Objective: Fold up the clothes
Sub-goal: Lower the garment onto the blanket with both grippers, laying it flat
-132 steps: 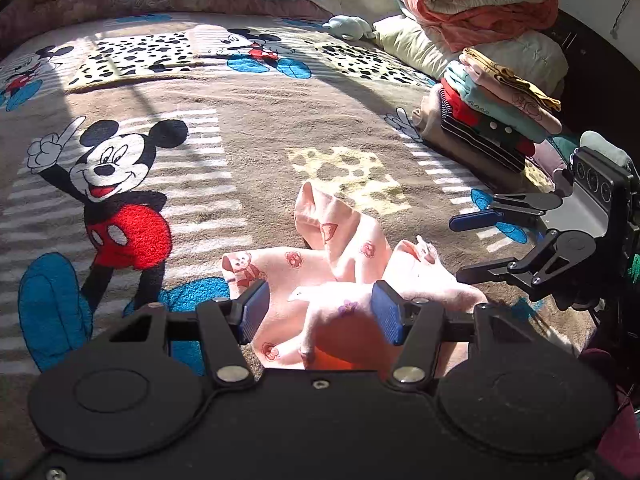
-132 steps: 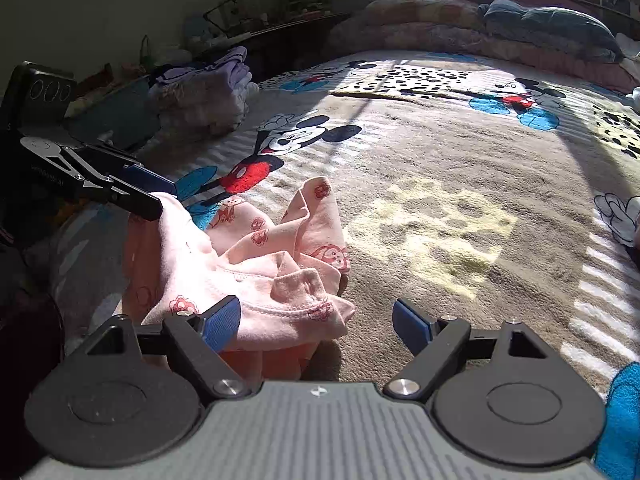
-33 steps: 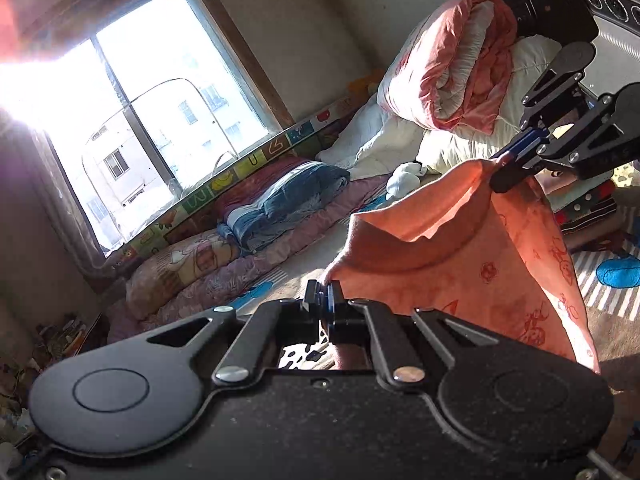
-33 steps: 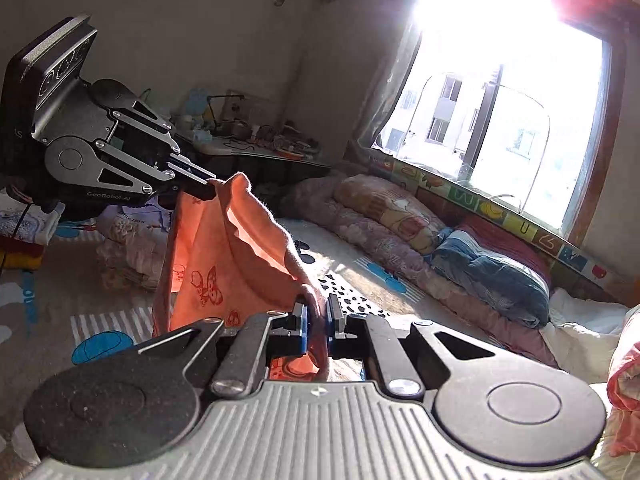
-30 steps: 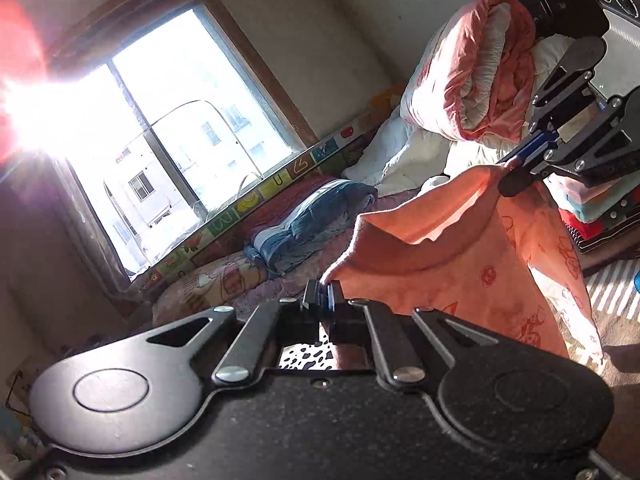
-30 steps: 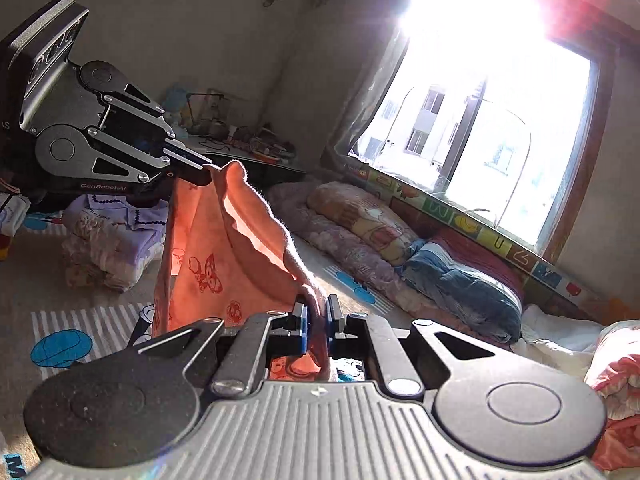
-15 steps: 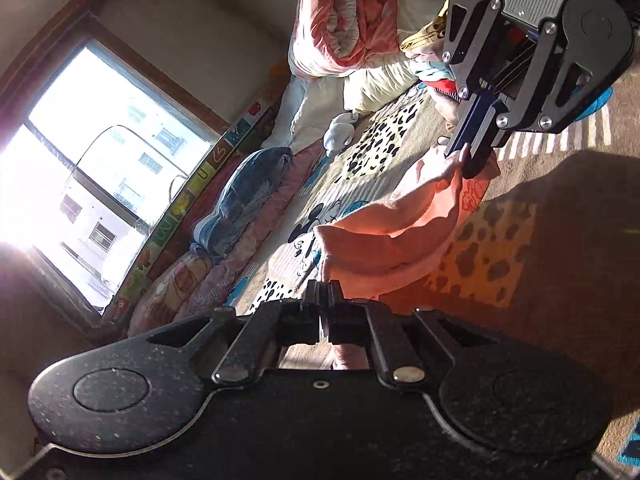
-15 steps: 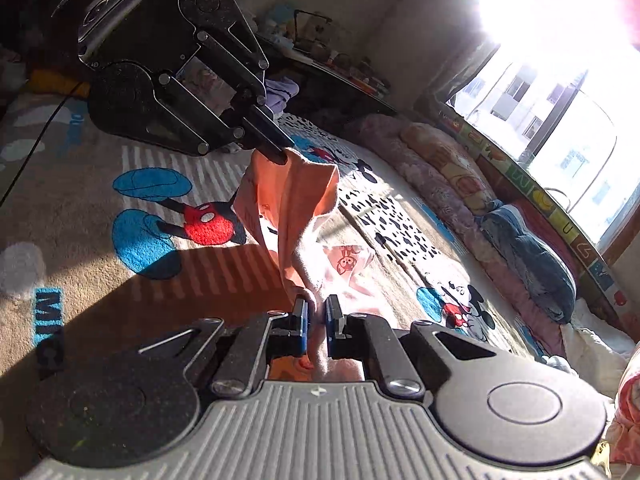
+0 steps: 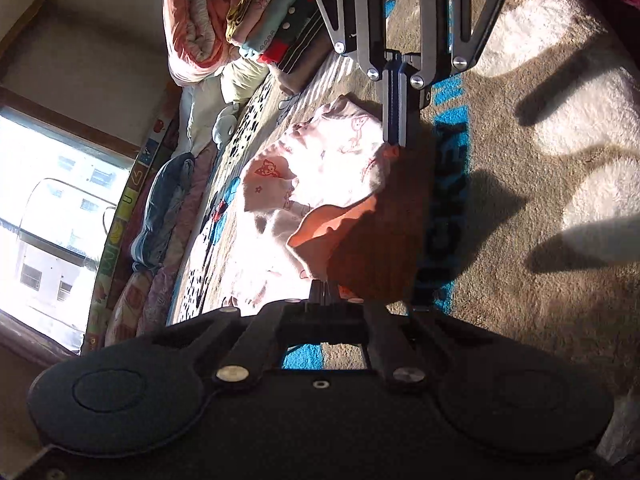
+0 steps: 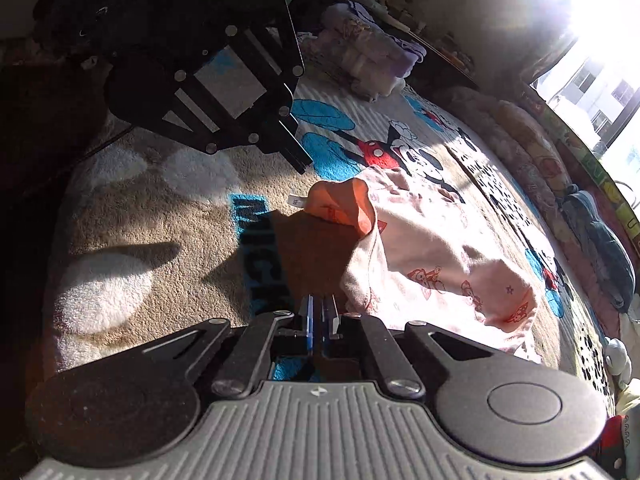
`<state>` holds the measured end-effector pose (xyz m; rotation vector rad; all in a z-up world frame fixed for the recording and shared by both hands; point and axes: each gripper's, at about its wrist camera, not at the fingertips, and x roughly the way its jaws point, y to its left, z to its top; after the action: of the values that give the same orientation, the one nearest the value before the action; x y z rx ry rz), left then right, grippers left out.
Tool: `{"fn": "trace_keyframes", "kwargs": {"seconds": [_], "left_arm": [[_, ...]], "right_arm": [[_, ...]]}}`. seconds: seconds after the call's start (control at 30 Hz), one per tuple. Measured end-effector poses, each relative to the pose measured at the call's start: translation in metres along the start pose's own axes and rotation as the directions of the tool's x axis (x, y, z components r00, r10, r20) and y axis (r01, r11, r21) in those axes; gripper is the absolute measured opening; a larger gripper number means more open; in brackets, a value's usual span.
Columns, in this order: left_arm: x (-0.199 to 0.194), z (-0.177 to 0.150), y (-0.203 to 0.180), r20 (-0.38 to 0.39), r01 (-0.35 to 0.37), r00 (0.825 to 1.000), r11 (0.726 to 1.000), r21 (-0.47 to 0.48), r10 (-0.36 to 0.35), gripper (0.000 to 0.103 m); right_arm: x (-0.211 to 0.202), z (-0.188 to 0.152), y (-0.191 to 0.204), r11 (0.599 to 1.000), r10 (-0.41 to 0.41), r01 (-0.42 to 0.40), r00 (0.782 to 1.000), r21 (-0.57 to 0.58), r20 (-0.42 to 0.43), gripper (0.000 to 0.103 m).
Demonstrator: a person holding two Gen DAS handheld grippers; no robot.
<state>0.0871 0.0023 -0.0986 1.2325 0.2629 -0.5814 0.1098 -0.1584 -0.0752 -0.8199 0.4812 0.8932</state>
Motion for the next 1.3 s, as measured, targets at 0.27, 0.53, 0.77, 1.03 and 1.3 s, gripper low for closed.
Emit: {"fn": "trace_keyframes", "kwargs": {"seconds": [0.27, 0.53, 0.77, 1.03, 1.3], "left_arm": [[0.002, 0.001, -0.007, -0.121, -0.02, 0.993, 0.977, -0.211, -0.006, 0.035], [0.033, 0.009, 0.008, -0.139, -0.096, 0.989, 0.9, -0.426, 0.039, 0.052], [0.062, 0.016, 0.009, -0.178, -0.15, 0.98, 0.906, -0.395, 0.085, 0.005], [0.029, 0.02, -0.026, -0.132, -0.215, 0.969, 0.977, -0.015, 0.211, 0.002], [-0.014, 0.003, -0.091, -0.106, -0.185, 0.971, 0.952, 0.244, 0.216, 0.002]], "right_arm": [[0.001, -0.005, 0.008, 0.979, -0.185, 0.187, 0.982, 0.082, -0.037, 0.048], [0.036, -0.009, -0.005, 0.952, -0.272, 0.28, 0.959, 0.123, -0.084, 0.056], [0.053, -0.012, -0.027, 0.957, -0.226, 0.238, 0.97, 0.168, -0.086, 0.015], [-0.003, -0.022, -0.009, 0.975, -0.222, 0.222, 0.974, 0.007, -0.048, 0.011], [-0.018, -0.022, 0.043, 0.979, -0.128, 0.111, 0.987, -0.171, -0.097, 0.011]]}}
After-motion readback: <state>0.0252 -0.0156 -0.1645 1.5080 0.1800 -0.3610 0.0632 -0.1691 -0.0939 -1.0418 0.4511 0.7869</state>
